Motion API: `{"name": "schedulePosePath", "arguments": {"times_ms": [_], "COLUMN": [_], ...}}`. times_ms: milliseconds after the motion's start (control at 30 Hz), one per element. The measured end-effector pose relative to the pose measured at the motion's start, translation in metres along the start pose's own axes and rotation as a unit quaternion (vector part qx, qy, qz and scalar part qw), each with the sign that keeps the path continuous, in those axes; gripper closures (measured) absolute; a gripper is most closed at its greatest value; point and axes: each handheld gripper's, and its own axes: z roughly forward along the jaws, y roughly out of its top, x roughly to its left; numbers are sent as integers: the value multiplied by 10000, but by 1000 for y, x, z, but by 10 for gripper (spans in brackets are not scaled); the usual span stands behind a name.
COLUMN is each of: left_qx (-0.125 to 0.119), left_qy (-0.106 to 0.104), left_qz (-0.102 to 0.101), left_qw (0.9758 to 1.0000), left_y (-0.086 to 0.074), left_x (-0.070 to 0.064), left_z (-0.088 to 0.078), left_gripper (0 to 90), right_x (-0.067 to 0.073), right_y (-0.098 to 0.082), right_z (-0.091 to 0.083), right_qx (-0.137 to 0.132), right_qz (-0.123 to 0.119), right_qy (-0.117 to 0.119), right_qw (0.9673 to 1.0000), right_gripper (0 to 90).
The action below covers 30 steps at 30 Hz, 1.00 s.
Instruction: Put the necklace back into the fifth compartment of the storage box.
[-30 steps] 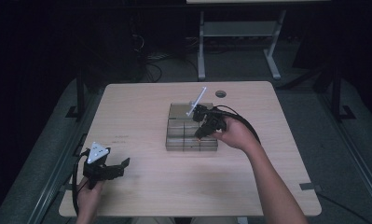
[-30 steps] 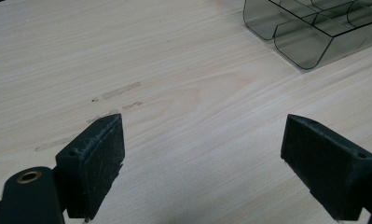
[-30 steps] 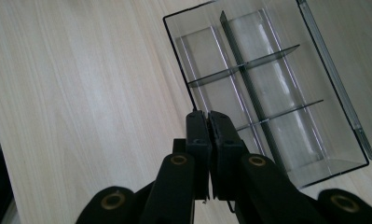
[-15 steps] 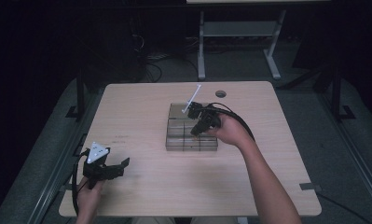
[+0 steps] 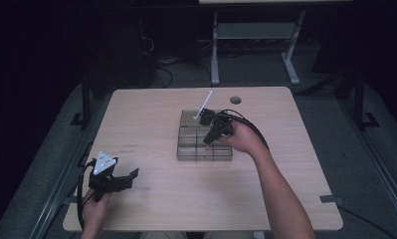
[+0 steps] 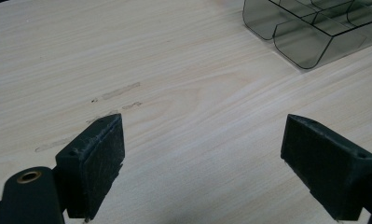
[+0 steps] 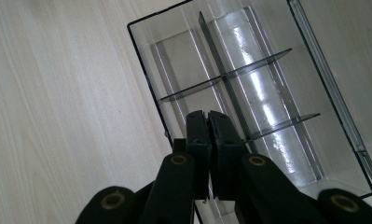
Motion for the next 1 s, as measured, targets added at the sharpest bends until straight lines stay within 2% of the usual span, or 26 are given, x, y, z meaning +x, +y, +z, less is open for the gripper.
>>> {"name": "schedulePosePath", "arguments": {"times_ms": [633, 767, 1000], "left_qx": [-10, 12, 14], "left_qy": [12, 15, 15], "left_qz": [-4, 20, 1], "left_qw": [10000, 10000, 10000], "left_y": [0, 0, 0], "left_x": [2, 2, 3], "left_z": [-1, -2, -1], "left_gripper": [131, 131, 131], "right_x": [-7, -9, -12], "right_y": [6, 5, 4], "right_z": [24, 29, 38], "right_qx": [128, 80, 147], "right_qz": [17, 74, 139], "right_qy": [54, 113, 149], "right_qw": [9999, 9999, 9997], "right_gripper": [870, 870, 869]}}
